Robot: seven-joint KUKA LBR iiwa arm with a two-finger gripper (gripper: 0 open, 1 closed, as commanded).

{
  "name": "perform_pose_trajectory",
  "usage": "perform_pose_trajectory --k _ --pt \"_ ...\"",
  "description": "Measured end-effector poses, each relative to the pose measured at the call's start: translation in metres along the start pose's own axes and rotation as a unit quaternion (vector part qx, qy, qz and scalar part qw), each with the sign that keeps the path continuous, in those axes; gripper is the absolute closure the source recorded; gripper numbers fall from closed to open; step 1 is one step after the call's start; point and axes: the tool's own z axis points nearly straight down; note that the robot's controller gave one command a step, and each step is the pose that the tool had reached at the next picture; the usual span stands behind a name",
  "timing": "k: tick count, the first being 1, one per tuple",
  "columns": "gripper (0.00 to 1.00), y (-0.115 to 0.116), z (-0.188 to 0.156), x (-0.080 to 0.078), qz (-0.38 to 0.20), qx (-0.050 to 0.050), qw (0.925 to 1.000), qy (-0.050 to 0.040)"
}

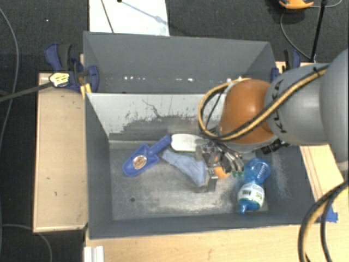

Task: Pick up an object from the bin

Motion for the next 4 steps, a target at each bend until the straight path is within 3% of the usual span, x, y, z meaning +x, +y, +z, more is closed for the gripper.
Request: perform_pose_trajectory --k 1,2,3,4 --pt "1.00 0.020 0.008 -0.024 -0.132 0.000 0.9913 -0.0016" --pt "1.00 0.020 0.008 -0.024 -0.131 0.000 0.9913 -0.0016" --pt "1.00 0.019 -0.044 -0.029 -0.136 -0.001 0.9907 0.0006" --pt "1.00 0.035 -0.074 -0.026 -0.145 0.000 0.9895 -0.0051"
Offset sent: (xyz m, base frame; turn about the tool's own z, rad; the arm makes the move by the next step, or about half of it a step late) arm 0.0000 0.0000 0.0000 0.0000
